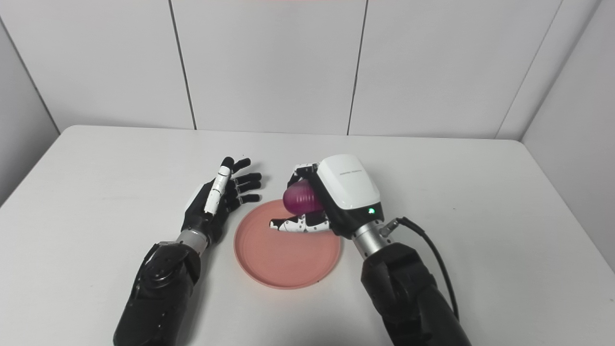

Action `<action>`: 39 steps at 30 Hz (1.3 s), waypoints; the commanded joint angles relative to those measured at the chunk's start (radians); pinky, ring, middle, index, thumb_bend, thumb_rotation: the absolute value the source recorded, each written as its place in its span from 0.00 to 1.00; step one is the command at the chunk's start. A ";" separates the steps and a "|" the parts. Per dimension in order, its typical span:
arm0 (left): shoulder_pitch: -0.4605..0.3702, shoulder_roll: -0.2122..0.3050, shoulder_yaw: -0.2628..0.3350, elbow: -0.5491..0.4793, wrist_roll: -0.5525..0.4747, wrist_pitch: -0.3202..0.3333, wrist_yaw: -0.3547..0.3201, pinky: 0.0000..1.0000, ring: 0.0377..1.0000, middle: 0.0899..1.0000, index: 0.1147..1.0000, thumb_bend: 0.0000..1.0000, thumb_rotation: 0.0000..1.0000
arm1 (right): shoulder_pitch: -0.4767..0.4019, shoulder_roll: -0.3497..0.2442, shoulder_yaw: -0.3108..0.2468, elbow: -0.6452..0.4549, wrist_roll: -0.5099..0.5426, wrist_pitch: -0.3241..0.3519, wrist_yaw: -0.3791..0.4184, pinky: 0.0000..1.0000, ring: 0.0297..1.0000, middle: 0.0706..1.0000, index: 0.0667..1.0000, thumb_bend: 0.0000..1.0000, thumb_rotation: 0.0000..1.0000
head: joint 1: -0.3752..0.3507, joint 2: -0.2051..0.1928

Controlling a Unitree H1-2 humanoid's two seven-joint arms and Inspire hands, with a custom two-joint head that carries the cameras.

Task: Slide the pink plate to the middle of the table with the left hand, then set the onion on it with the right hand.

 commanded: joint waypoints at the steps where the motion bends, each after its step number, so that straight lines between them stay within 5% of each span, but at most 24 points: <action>1: 0.005 0.001 0.004 0.011 -0.007 0.029 0.001 0.68 0.75 0.69 0.79 0.79 0.89 | -0.056 0.011 0.004 0.009 -0.007 -0.057 -0.040 0.11 0.14 0.19 0.25 0.48 0.50 | 0.002 0.000; 8: 0.005 0.003 0.001 0.013 -0.010 0.026 -0.002 0.70 0.76 0.67 0.79 0.79 0.89 | -0.056 0.010 0.037 0.073 -0.018 -0.079 -0.055 0.12 0.15 0.21 0.29 0.46 0.49 | 0.013 -0.007; 14: 0.002 0.004 0.003 0.018 -0.009 0.027 0.001 0.69 0.76 0.68 0.79 0.78 0.90 | -0.038 -0.005 0.056 0.139 -0.027 -0.098 -0.091 0.13 0.16 0.22 0.31 0.47 0.38 | 0.014 -0.009; 25: 0.006 0.004 0.000 0.011 -0.007 0.031 -0.002 0.67 0.75 0.68 0.80 0.78 0.91 | -0.026 -0.025 0.073 0.216 -0.038 -0.118 -0.141 0.13 0.17 0.23 0.34 0.47 0.44 | 0.017 -0.008; 39: 0.006 0.001 -0.003 0.027 -0.007 0.019 -0.004 0.68 0.75 0.68 0.80 0.78 0.90 | -0.022 -0.033 0.083 0.180 -0.028 -0.131 -0.124 0.14 0.18 0.25 0.36 0.47 0.53 | 0.022 -0.011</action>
